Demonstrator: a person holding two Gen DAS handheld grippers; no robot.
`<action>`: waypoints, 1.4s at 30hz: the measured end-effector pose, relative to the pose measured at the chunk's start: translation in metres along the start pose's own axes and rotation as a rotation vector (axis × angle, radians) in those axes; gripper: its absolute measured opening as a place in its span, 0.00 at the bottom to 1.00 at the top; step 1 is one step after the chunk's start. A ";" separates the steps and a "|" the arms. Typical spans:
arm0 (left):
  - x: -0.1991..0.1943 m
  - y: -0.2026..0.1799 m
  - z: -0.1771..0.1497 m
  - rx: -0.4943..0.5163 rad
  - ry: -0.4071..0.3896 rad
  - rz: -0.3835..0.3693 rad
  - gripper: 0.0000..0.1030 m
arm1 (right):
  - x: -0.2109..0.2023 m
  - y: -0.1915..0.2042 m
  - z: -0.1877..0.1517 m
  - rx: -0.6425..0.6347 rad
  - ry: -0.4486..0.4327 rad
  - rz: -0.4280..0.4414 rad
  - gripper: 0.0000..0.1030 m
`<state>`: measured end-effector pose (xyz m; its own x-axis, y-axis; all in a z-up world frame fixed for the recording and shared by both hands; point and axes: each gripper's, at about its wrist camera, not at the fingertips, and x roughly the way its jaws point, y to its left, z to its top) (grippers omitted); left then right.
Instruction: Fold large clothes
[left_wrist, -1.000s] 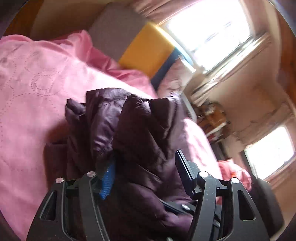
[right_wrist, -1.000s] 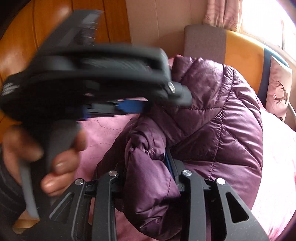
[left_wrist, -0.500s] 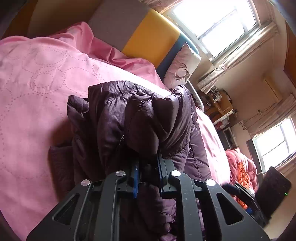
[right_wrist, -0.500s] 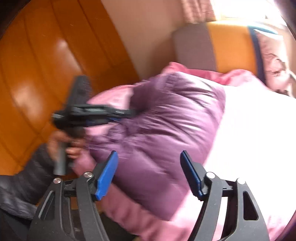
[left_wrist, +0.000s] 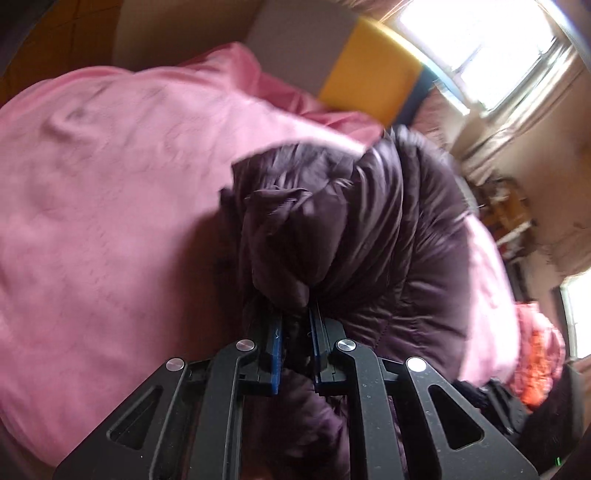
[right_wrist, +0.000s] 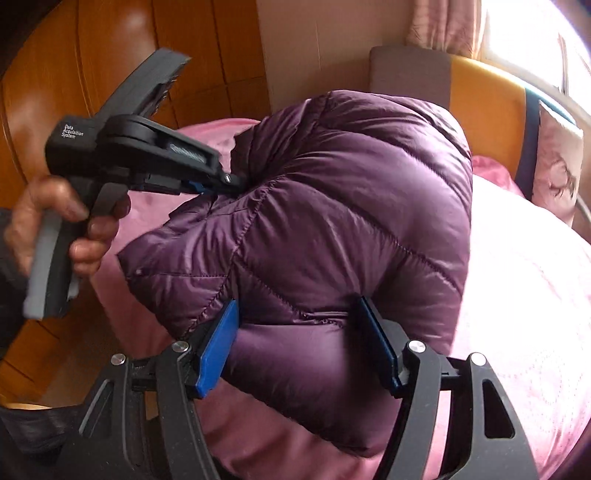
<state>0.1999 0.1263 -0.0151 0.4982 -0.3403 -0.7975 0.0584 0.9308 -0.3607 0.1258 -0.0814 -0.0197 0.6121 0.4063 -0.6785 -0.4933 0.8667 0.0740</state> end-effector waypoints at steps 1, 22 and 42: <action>0.005 -0.001 -0.005 0.007 -0.001 0.032 0.11 | 0.006 0.001 -0.004 -0.014 -0.004 -0.016 0.64; 0.006 -0.028 -0.040 0.050 -0.197 0.196 0.13 | 0.019 -0.125 0.126 0.280 -0.083 0.041 0.80; 0.012 -0.027 -0.055 0.059 -0.257 0.201 0.13 | 0.137 -0.116 0.131 0.228 0.141 -0.069 0.93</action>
<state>0.1569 0.0899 -0.0418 0.7066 -0.1112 -0.6988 -0.0167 0.9847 -0.1736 0.3476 -0.0883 -0.0254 0.5391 0.3136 -0.7817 -0.2915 0.9402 0.1761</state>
